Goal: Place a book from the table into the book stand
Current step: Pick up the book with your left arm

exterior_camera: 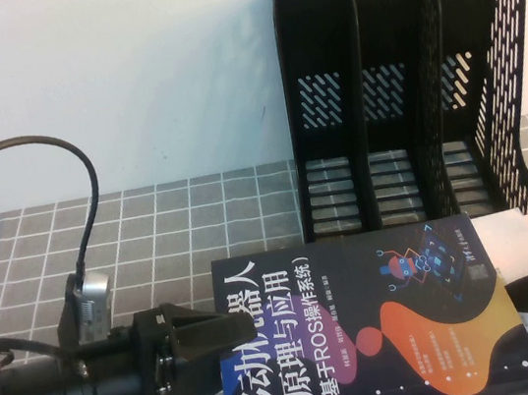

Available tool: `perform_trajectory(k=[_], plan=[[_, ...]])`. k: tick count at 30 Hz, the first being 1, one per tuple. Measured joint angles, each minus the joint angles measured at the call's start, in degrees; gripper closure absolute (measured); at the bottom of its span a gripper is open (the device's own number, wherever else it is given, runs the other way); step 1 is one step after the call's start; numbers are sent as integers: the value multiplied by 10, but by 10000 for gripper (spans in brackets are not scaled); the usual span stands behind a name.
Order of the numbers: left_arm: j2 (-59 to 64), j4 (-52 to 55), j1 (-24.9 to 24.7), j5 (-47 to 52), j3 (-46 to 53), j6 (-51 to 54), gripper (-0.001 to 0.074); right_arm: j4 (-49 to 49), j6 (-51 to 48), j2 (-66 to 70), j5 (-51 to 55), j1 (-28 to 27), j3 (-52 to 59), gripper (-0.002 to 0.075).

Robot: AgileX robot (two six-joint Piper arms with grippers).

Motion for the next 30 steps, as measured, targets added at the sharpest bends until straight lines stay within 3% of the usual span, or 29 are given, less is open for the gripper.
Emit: perform_trajectory(k=[11,22,26,30], plan=[[5,0,-1,1,0,9,232,0,-1,0,0,0,0,728],[29,-1,-1,1,0,44,464,4,-4,0,0,0,0,728],[30,-3,-1,8,0,56,613,4,-14,0,0,0,0,728],[30,-5,-1,9,0,57,624,4,-32,0,0,0,0,728]])
